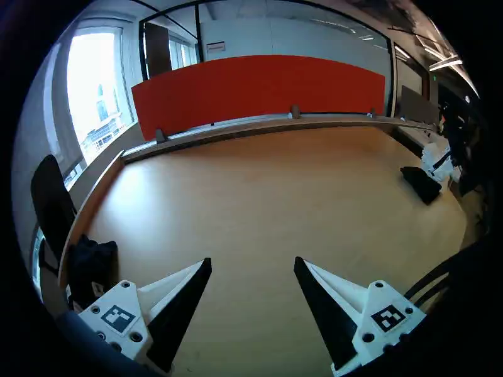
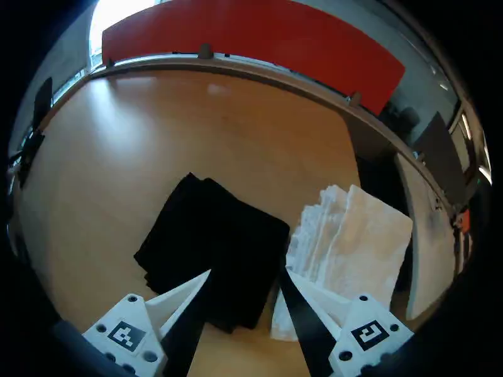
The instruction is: Fold towel
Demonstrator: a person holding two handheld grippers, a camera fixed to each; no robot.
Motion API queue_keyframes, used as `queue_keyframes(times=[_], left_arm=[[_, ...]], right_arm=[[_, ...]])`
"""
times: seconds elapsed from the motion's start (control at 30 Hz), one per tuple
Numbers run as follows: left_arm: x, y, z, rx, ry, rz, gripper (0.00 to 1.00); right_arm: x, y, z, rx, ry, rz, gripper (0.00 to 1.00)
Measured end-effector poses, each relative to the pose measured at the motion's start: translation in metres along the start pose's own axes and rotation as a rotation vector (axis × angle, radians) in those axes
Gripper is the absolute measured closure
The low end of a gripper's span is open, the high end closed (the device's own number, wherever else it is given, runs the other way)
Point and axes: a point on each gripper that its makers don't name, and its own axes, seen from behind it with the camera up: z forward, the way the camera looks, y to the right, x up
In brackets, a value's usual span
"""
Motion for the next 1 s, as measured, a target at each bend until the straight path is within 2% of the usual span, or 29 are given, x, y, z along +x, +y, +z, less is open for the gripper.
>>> queue_keyframes(times=[0.43, 0.83, 1.0], left_arm=[[-0.005, -0.005, -0.002, 0.025, -0.017, -0.008, 0.02], [-0.008, -0.007, -0.002, 0.039, -0.032, -0.007, 0.03], [-0.010, -0.007, -0.003, 0.042, -0.037, -0.007, 0.02]], right_arm=[[0.014, 0.005, 0.023, 0.019, -0.009, 0.000, 0.30], [0.010, 0.007, 0.041, 0.039, -0.036, 0.016, 0.52], [0.009, 0.006, 0.045, 0.044, -0.043, 0.018, 0.52]])
